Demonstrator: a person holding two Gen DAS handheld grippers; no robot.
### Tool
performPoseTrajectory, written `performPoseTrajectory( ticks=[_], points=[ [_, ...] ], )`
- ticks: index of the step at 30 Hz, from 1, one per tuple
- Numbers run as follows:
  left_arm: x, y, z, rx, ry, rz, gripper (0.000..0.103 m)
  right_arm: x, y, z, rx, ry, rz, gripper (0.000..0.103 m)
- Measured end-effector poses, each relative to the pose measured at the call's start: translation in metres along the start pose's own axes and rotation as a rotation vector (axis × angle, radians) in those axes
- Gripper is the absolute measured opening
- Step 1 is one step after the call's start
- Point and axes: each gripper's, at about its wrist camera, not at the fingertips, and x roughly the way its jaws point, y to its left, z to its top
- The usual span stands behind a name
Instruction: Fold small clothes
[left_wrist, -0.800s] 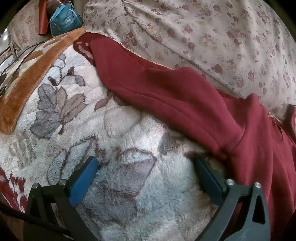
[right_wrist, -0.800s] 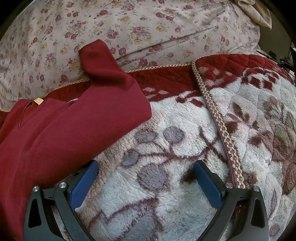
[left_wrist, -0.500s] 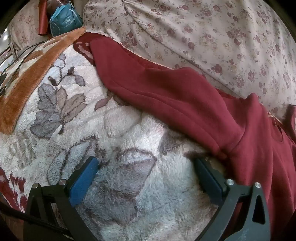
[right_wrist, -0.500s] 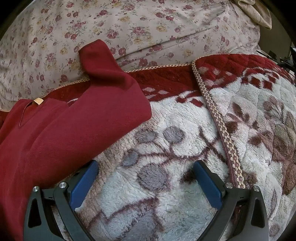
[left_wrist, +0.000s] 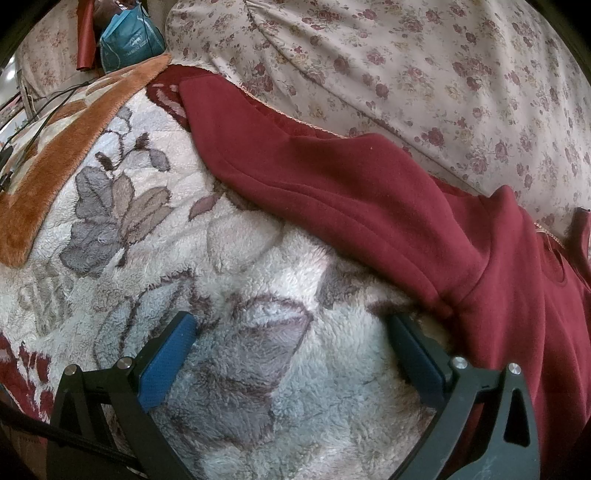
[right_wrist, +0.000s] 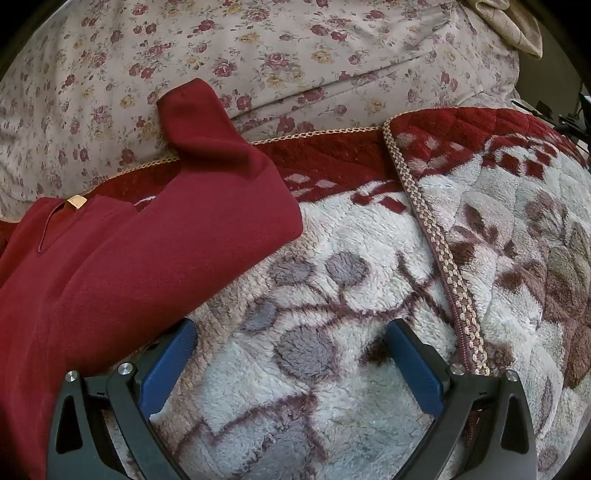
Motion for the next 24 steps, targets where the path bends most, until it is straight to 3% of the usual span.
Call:
performPoseTrajectory(
  ticks=[24],
  points=[
    [0.0002,-0.0011,0.0003,0.005,0.003,0.007,0.103,0.0,0.0,0.0002,0.0,0.0,0.0,0.103]
  ],
)
